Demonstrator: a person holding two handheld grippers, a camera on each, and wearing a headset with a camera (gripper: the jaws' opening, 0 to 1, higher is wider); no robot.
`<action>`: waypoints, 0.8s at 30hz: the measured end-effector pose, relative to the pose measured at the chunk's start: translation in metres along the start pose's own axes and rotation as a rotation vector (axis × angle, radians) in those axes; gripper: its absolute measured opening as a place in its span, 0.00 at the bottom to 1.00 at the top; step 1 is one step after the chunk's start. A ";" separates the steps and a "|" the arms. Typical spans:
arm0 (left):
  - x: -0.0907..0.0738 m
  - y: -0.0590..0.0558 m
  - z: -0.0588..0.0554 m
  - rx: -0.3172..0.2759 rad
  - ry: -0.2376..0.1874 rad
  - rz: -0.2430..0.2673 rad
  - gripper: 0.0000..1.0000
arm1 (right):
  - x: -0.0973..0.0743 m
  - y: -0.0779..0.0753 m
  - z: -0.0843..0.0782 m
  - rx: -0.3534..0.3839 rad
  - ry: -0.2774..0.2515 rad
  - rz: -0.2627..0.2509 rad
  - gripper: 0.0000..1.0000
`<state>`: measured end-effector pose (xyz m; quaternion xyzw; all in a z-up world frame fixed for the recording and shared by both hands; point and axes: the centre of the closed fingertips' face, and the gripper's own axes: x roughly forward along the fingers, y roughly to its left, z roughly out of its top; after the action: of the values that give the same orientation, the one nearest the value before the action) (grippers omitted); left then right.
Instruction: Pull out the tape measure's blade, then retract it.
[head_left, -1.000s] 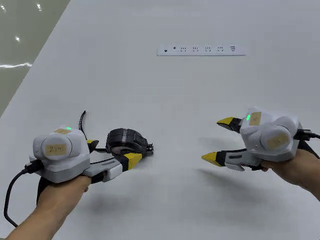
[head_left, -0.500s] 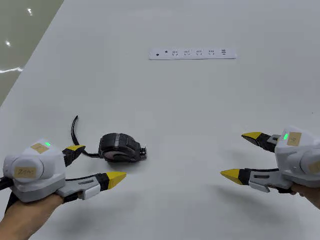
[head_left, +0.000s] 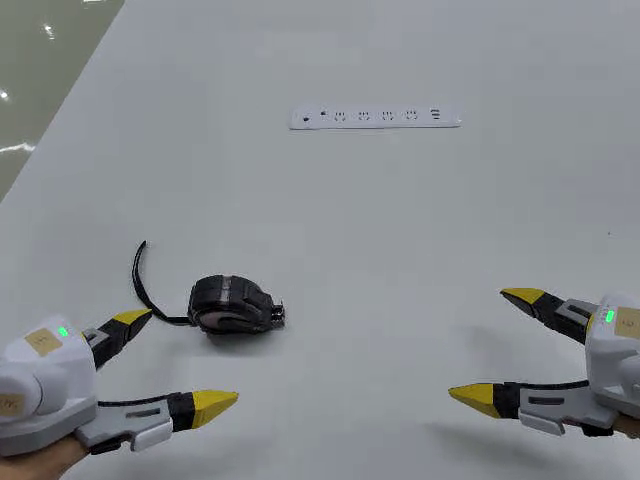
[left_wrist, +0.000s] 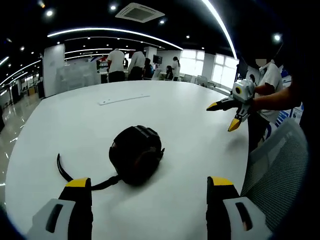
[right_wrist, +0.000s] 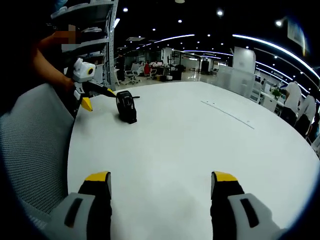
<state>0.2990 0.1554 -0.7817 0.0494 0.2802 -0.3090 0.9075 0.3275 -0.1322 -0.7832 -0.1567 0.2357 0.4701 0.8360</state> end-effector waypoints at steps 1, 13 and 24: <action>0.000 -0.001 -0.001 0.016 0.002 -0.001 0.95 | 0.000 0.002 0.003 -0.003 -0.018 0.004 0.85; -0.001 -0.005 0.009 0.027 -0.041 -0.033 1.00 | -0.002 0.013 0.006 0.021 -0.082 0.015 1.00; -0.001 -0.006 0.009 0.020 -0.054 -0.038 1.00 | -0.002 0.015 0.001 0.013 -0.071 0.017 1.00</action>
<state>0.2994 0.1491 -0.7737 0.0446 0.2536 -0.3304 0.9080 0.3143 -0.1258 -0.7813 -0.1324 0.2105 0.4809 0.8408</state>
